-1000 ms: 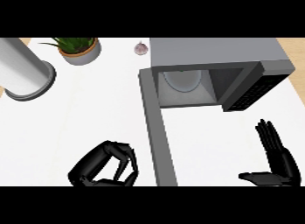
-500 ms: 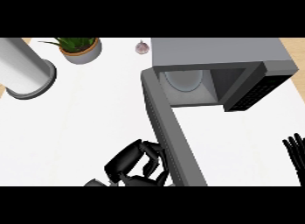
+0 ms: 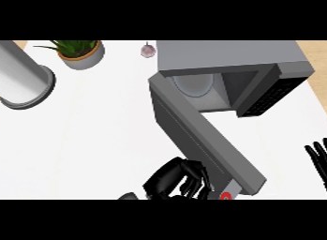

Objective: Pick up the milk, place it into the microwave and close the microwave

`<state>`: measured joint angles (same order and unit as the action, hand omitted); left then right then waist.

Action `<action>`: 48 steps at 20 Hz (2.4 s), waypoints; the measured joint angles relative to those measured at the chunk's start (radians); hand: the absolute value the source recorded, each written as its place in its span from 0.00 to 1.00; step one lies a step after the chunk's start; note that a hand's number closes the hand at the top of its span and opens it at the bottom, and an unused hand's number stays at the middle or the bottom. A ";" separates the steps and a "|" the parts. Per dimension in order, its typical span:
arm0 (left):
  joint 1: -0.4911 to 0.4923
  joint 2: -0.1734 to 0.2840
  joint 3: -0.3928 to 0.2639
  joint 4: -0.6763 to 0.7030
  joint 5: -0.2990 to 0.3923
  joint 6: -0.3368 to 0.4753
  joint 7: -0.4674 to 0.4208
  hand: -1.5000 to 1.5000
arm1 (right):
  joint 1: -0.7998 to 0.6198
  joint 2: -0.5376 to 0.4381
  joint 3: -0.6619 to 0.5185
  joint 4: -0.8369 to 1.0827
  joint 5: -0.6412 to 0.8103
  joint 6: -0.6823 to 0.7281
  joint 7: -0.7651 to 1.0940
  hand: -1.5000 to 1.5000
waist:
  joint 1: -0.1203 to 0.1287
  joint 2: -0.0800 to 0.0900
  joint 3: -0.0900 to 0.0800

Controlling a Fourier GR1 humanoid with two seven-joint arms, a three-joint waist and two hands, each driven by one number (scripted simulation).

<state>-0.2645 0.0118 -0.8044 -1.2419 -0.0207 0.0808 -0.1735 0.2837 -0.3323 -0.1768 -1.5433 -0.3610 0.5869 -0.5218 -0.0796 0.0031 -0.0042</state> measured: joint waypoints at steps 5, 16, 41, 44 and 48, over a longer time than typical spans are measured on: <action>-0.109 0.009 -0.100 0.049 0.097 0.178 0.021 1.00 | 0.010 -0.028 0.023 -0.126 -0.082 0.035 0.077 0.00 | -0.025 0.005 0.000; -0.330 -0.001 -0.167 0.114 0.285 0.444 0.033 1.00 | 0.015 -0.082 0.068 -0.304 -0.190 0.065 0.196 0.00 | -0.085 0.019 -0.002; -0.648 -0.013 -0.058 0.368 0.665 0.566 -0.108 1.00 | -0.025 -0.163 0.054 -0.460 -0.373 -0.039 0.387 0.00 | -0.157 0.052 0.001; -0.648 -0.013 -0.057 0.370 0.700 0.559 -0.132 1.00 | -0.029 -0.171 0.047 -0.460 -0.382 -0.043 0.396 0.00 | -0.158 0.053 0.002; -0.648 -0.012 -0.053 0.369 0.746 0.544 -0.162 1.00 | -0.042 -0.179 0.035 -0.463 -0.403 -0.050 0.403 0.00 | -0.159 0.054 0.002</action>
<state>-0.9121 -0.0007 -0.8578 -0.8726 0.7250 0.6248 -0.3356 0.2414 -0.5110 -0.1416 -2.0060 -0.7645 0.5368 -0.1189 -0.2385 0.0574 -0.0021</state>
